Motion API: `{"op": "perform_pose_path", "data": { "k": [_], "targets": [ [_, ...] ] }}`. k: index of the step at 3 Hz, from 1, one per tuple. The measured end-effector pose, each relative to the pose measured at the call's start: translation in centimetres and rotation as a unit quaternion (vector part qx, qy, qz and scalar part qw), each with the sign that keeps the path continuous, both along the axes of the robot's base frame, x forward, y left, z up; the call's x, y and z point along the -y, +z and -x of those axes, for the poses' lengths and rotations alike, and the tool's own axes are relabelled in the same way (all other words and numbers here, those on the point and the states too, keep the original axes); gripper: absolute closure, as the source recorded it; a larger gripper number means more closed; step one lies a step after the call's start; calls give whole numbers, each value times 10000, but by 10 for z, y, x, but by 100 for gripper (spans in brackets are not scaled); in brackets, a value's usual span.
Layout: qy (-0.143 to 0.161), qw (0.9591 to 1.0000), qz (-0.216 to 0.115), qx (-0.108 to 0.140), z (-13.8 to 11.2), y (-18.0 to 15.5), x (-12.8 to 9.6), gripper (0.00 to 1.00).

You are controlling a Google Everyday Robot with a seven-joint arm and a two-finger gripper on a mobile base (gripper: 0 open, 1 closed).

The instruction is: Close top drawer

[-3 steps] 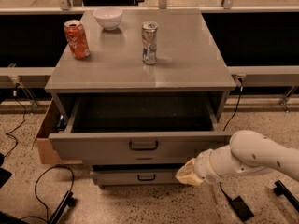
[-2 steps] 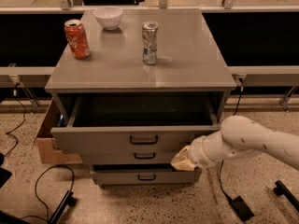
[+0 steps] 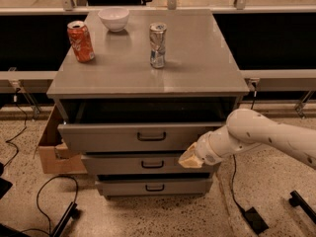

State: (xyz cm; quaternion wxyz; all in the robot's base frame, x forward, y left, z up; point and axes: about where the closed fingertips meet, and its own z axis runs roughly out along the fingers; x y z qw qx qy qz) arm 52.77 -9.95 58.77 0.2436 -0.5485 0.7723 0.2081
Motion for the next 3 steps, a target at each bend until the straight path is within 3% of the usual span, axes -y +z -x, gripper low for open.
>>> {"op": "perform_pose_path", "data": {
  "k": [2,3],
  "targets": [
    [-106,9995,214,204,-46,20,2,100],
    [-172,9989,286,318,-57,30,7,100]
  ]
}}
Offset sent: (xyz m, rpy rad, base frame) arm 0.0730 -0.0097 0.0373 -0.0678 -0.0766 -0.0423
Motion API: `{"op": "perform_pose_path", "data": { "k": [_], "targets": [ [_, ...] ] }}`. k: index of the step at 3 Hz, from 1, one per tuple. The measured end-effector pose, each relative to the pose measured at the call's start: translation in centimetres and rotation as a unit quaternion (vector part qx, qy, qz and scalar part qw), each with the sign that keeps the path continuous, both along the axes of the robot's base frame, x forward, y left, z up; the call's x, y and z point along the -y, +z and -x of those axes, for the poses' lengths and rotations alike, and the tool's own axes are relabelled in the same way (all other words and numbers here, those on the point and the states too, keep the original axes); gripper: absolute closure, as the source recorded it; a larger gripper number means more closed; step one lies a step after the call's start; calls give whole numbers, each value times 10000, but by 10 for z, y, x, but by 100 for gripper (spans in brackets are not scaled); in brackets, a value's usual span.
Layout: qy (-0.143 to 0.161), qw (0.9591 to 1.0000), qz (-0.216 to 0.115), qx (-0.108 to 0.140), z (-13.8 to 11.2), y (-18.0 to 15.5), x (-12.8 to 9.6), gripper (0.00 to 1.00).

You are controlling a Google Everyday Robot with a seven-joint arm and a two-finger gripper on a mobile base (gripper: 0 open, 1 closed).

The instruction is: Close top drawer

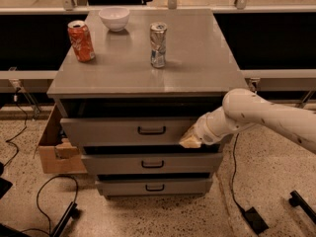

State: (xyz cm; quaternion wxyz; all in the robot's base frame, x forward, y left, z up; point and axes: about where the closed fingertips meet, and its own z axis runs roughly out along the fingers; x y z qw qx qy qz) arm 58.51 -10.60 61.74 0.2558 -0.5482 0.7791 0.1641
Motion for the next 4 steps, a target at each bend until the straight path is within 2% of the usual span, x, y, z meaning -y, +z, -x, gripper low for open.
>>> {"op": "perform_pose_path", "data": {
  "k": [2,3,4],
  "targets": [
    [-124,9997,66,194,-3,11,9,100],
    [-238,9990,159,343,6,17,18,100],
    [-343,9976,451,408,23,29,32,100]
  ]
}}
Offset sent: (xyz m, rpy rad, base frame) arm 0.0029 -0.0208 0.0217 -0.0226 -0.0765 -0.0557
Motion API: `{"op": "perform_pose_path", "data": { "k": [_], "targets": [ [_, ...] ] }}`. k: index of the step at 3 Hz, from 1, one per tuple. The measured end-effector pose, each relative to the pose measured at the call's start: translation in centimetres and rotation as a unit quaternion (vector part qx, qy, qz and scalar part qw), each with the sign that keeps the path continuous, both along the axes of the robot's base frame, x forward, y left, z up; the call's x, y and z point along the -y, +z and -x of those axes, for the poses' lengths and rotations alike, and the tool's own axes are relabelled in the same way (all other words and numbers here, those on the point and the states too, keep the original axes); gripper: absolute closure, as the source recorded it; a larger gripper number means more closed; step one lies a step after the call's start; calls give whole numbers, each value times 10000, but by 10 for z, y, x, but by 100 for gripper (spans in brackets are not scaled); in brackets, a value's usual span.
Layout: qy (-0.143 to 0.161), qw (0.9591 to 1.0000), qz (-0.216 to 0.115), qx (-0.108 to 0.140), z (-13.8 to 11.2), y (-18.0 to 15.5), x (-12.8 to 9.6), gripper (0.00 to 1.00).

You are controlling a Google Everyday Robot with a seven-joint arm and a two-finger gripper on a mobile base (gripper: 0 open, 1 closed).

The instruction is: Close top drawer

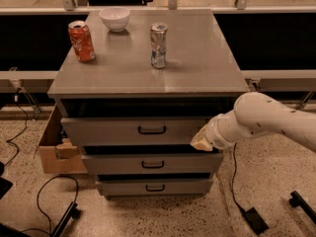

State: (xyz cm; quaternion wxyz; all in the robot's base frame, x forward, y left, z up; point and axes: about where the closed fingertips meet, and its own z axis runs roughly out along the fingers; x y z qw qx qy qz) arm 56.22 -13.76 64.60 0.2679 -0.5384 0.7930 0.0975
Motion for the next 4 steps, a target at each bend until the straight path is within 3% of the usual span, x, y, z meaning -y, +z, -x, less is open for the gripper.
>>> {"op": "perform_pose_path", "data": {
  "k": [1,2,4],
  "targets": [
    [0,9982,574,171,14,52,22,100],
    [9,9899,1404,173,23,130,59,100],
    [-450,9720,2301,142,26,230,110,100]
  ]
}}
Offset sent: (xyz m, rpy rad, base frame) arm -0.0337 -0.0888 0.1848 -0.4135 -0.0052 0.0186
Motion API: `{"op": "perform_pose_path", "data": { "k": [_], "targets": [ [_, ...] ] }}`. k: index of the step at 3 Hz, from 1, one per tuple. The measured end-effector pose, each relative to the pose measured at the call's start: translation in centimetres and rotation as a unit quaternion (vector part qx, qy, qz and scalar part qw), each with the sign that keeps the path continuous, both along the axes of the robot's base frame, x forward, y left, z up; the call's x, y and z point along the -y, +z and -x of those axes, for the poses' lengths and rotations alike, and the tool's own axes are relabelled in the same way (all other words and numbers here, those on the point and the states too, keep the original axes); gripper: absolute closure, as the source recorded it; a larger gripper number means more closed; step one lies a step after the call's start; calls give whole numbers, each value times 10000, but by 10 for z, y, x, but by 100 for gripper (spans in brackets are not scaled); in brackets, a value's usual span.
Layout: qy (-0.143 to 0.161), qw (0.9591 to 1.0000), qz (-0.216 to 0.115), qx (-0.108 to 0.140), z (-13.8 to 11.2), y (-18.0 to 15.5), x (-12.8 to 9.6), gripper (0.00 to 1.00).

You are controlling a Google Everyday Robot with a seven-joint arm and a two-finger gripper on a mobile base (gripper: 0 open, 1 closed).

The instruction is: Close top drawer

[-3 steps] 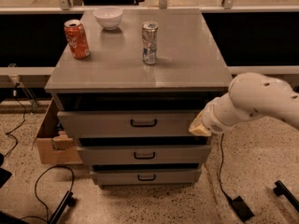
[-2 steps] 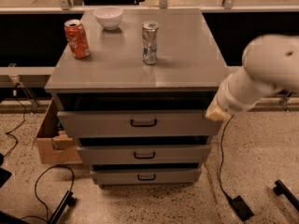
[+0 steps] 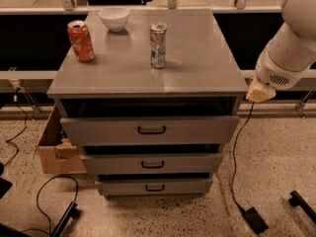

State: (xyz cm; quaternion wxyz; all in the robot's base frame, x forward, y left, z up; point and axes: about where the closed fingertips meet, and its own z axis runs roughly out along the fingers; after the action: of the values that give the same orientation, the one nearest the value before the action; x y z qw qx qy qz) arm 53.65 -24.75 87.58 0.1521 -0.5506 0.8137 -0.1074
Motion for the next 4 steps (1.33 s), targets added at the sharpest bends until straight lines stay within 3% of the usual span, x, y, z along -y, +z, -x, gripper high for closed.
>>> {"op": "perform_pose_path", "data": {
  "k": [1,2,4],
  "targets": [
    [-182,9996,224,-38,3,30,16,100],
    [-186,9995,232,-65,5,31,17,82],
    [-183,9995,237,-76,5,29,16,36]
  ]
}}
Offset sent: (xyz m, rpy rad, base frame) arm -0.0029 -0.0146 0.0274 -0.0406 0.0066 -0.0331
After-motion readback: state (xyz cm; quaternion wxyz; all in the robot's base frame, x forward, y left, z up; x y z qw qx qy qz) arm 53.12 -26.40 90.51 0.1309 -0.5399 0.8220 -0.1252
